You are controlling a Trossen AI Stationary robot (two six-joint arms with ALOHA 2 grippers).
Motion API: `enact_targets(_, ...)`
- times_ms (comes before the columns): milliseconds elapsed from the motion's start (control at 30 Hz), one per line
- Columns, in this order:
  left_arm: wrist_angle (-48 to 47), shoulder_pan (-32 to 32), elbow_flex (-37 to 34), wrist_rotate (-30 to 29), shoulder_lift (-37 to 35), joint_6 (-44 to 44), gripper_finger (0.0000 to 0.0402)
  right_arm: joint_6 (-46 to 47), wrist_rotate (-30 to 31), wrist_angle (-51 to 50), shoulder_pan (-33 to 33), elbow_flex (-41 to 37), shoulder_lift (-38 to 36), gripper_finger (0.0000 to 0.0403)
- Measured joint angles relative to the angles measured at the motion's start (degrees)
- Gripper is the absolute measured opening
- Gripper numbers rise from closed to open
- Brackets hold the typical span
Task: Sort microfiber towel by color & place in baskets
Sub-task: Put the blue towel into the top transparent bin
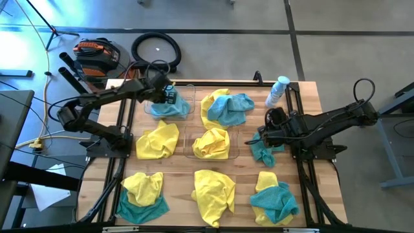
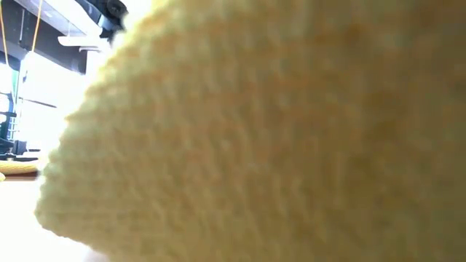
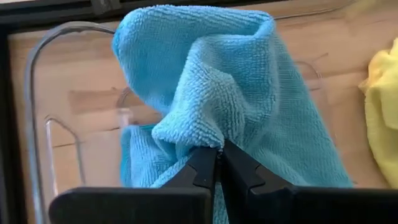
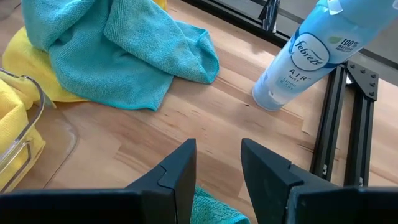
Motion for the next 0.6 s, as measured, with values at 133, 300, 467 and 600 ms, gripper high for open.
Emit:
enact_targets(133,5.09,0.0,-2.85,0.17,0.0,0.47,0.0033,0.02,0.0,0.0,0.0,0.0,0.0,0.0122)
enact_targets(300,9.38,-0.02,-6.02,1.68,0.08,0.5,0.0081,0.02,-0.19,0.0,0.0,0.0,0.0,0.0122)
enact_targets(467,10.81,-0.03,-6.76,1.45,2.81,0.53,0.0119,0.04,-0.31,0.0,0.0,0.0,0.0,0.0122)
enact_targets(600,12.19,-0.08,-6.62,3.33,6.68,0.54,0.0123,0.03,-0.33,0.0,0.0,0.0,0.0,0.0122)
